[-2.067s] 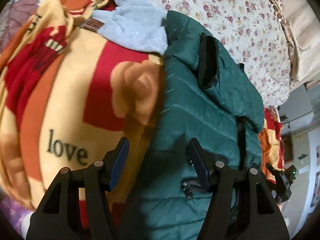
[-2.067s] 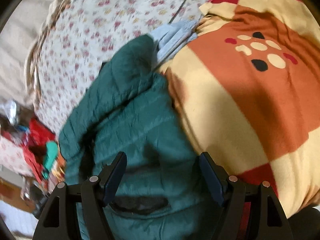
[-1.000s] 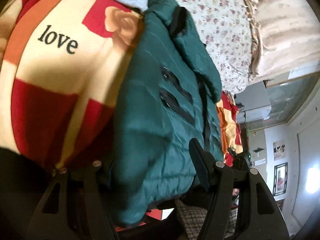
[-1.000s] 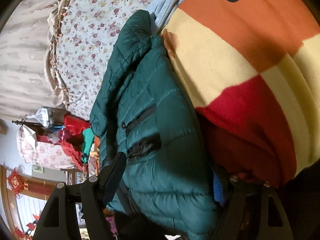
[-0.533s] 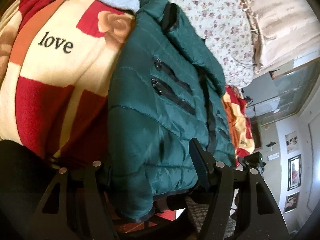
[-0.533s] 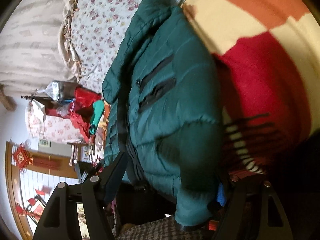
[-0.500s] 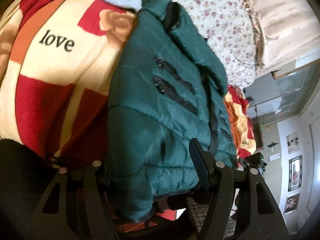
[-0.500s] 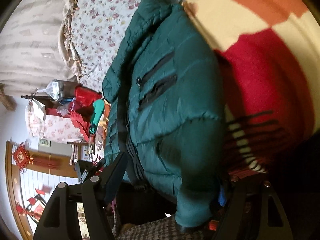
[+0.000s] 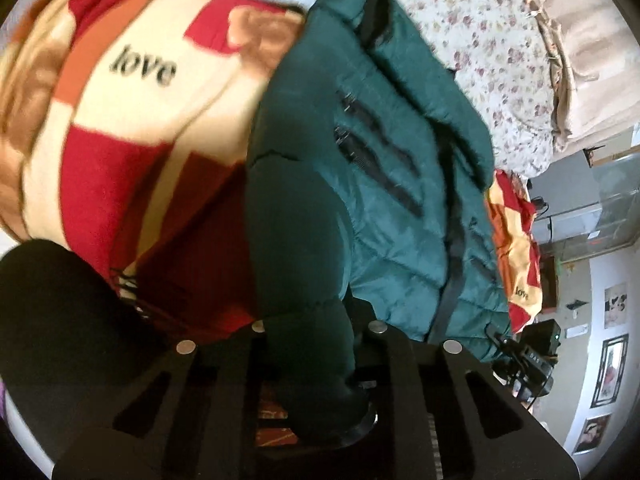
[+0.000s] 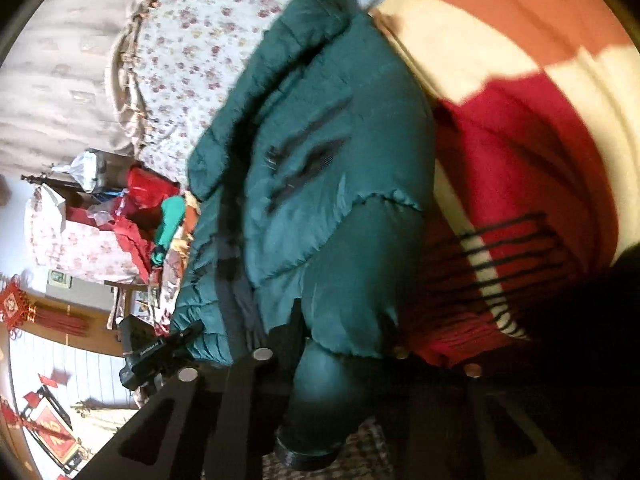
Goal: Fold large clothes
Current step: 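Lift the hem with both grippers and fold it toward the collar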
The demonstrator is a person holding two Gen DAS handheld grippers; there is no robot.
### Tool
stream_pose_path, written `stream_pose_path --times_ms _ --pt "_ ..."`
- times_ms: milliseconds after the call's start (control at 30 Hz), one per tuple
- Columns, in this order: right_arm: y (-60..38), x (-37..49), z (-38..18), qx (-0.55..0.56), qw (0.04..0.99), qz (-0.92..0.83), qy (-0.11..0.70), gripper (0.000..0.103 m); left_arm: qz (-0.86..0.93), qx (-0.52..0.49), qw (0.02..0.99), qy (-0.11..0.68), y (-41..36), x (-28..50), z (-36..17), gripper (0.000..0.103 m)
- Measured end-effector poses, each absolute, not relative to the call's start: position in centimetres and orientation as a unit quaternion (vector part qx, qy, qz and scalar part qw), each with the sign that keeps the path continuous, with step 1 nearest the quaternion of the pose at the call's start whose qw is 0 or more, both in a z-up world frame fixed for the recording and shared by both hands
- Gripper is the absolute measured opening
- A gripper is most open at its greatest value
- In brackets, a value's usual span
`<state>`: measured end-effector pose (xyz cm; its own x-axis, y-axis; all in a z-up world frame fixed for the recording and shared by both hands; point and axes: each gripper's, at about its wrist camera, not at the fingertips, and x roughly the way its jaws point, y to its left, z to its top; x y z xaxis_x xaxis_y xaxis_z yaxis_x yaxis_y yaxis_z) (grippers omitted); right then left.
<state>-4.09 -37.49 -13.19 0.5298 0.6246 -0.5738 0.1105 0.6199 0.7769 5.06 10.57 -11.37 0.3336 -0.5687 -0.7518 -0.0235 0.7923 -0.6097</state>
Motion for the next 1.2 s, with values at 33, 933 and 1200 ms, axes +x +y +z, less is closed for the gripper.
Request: stream_pose_path --times_ms 33,933,1200 --pt "-37.6 -4.2 -12.2 0.406 0.779 0.174 0.445 0.018 -0.179 -0.271 0.774 0.543 10.5 5.0 -10.5 0.013" --pt "-36.1 -5.6 -4.2 0.381 0.798 0.247 0.396 0.015 -0.192 -0.294 0.787 0.508 12.1 0.0 -3.7 0.012" --pt "-36.1 2.6 -0.9 0.341 0.832 0.220 0.379 0.015 -0.167 -0.249 0.824 0.480 10.6 6.7 -0.6 0.012"
